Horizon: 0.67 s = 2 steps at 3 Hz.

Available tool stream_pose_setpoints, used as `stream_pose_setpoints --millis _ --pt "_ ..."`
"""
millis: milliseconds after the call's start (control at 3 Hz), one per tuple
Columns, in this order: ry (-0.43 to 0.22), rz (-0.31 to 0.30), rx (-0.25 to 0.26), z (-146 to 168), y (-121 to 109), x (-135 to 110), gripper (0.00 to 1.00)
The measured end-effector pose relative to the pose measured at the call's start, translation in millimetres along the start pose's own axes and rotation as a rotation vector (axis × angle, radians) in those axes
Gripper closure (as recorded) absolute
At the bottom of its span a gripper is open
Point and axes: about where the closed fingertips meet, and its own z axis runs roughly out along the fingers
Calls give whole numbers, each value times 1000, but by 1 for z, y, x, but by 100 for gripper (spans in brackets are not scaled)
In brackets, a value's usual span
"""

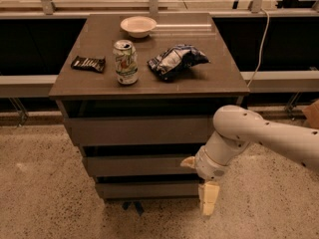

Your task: Open middle drawer

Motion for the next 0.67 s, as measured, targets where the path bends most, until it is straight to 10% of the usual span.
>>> stream_pose_setpoints --millis 667 --pt "81 88 66 30 -47 85 0"
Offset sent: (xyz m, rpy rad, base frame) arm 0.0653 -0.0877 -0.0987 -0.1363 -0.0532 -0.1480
